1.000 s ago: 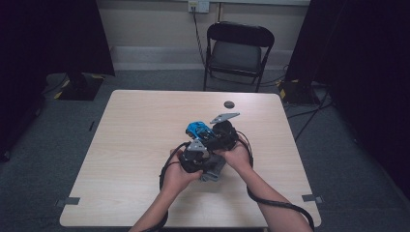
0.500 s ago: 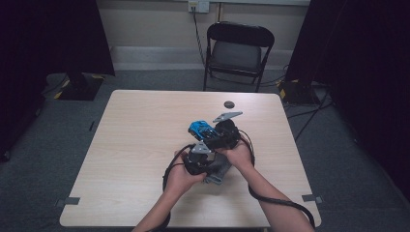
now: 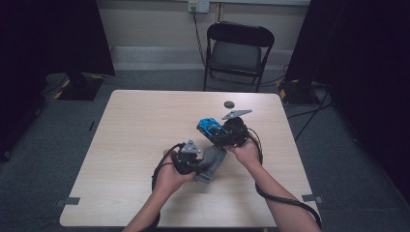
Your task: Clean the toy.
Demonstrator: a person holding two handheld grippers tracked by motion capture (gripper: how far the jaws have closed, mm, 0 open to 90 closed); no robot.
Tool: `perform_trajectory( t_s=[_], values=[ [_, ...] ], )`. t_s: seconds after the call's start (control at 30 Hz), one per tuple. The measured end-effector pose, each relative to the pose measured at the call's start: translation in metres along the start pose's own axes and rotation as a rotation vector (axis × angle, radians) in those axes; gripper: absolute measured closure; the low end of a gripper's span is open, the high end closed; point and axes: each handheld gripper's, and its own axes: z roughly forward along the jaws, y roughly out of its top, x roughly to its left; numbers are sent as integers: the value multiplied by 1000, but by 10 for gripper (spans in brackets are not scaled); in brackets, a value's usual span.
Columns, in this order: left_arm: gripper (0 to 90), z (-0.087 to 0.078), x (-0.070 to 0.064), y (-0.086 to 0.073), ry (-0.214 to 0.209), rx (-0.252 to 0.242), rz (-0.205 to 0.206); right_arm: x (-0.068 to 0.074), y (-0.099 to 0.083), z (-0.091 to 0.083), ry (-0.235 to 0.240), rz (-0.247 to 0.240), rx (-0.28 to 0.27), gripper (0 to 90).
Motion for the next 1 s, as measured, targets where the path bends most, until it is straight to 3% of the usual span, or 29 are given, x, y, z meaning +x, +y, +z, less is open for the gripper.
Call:
perform_trajectory(
  t_s=[0.33,0.6,1.0],
  values=[
    [740,-29,24,-3,87,-14,-16,-14,-13,-13,-41,21,0,280],
    [741,-49,47,-10,151,-28,-62,-29,-28,-20,-71,48,9,279],
    [741,-57,77,-23,221,-25,-117,-51,-52,-24,-117,88,37,279]
  ],
)
